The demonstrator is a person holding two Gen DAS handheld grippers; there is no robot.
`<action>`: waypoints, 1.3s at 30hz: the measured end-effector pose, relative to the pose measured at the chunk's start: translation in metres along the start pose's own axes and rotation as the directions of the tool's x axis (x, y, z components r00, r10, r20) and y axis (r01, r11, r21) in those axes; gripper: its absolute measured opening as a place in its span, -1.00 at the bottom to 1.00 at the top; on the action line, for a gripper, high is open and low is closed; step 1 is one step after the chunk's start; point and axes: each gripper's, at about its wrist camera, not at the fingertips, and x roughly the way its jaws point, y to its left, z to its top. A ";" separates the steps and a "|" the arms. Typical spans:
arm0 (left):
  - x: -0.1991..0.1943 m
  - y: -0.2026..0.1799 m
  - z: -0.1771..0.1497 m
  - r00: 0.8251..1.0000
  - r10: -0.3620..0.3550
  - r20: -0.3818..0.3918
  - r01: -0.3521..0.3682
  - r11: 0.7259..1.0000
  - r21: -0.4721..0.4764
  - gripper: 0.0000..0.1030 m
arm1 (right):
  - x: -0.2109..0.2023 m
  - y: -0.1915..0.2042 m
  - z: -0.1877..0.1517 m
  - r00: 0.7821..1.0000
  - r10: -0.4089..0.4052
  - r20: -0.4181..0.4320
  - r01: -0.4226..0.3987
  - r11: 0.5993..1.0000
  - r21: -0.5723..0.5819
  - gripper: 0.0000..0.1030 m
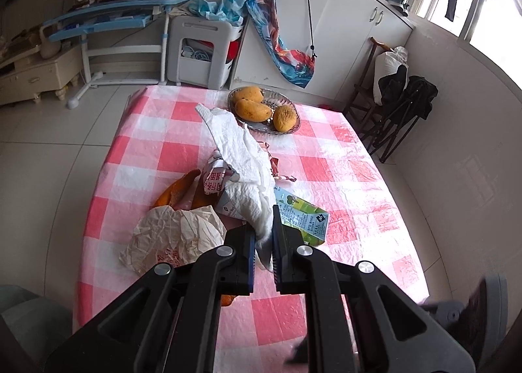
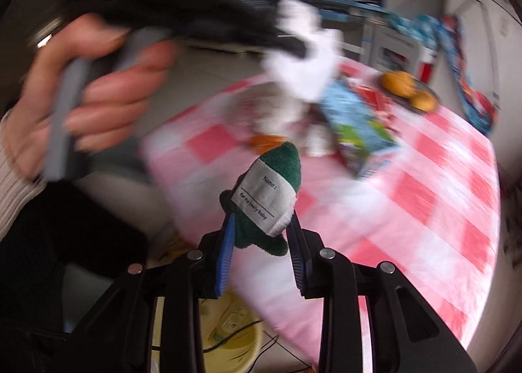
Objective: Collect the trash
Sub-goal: 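Carry the green plush toy over the yellow bucket and open the right tool, then carry the white tissue over the yellow bucket and open the left tool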
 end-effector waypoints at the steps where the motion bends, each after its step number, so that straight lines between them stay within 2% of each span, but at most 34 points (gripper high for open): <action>1: -0.001 -0.001 0.000 1.000 0.003 0.003 -0.003 1.000 0.004 -0.83 | 0.000 0.006 0.000 1.000 0.016 -0.004 -0.017 1.000 -0.022 -0.39; 3: -0.002 -0.003 0.000 1.000 0.011 0.008 -0.012 1.000 0.014 -0.83 | 0.001 0.021 -0.001 0.998 0.065 -0.022 -0.067 0.995 -0.080 -0.39; 9: -0.003 -0.009 -0.001 0.999 0.034 0.019 -0.035 0.998 0.048 -0.83 | 0.009 0.045 -0.010 0.986 0.138 -0.092 -0.152 0.974 -0.170 -0.38; 13: -0.005 -0.013 -0.002 0.999 0.038 0.023 -0.040 0.997 0.063 -0.83 | 0.019 0.059 -0.018 0.969 0.178 -0.173 -0.214 0.953 -0.217 -0.37; 16: -0.005 -0.014 -0.002 0.999 0.039 0.023 -0.040 0.997 0.070 -0.83 | 0.028 0.069 -0.027 0.948 0.195 -0.251 -0.258 0.933 -0.250 -0.20; 18: -0.005 -0.015 -0.003 0.999 0.041 0.023 -0.043 0.996 0.076 -0.83 | 0.028 0.073 -0.028 0.949 0.183 -0.257 -0.253 0.929 -0.272 0.01; 19: -0.005 -0.015 -0.002 0.999 0.041 0.023 -0.043 0.996 0.079 -0.83 | 0.027 0.072 -0.028 0.950 0.185 -0.250 -0.252 0.929 -0.270 0.02; 23: -0.006 -0.018 -0.003 0.999 0.046 0.023 -0.048 0.995 0.091 -0.83 | 0.017 0.058 -0.015 0.974 0.147 -0.170 -0.184 0.956 -0.229 0.19; 27: -0.007 -0.019 -0.010 0.998 0.063 0.021 -0.065 0.993 0.103 -0.83 | 0.007 0.036 -0.005 0.997 0.004 -0.079 -0.018 0.985 -0.172 0.45; 33: -0.028 -0.014 -0.038 0.994 0.113 0.016 -0.113 0.991 0.070 -0.83 | -0.004 0.001 0.004 0.991 -0.132 -0.009 0.132 0.990 -0.048 0.52; 36: -0.037 -0.009 -0.064 0.993 0.118 -0.013 -0.118 0.993 0.021 -0.83 | -0.011 -0.015 0.007 0.988 -0.157 0.013 0.156 0.987 0.022 0.56; 39: -0.042 -0.015 -0.093 0.990 0.131 -0.050 -0.130 0.991 0.026 -0.83 | -0.015 -0.028 0.010 0.985 -0.170 0.029 0.167 0.982 0.085 0.56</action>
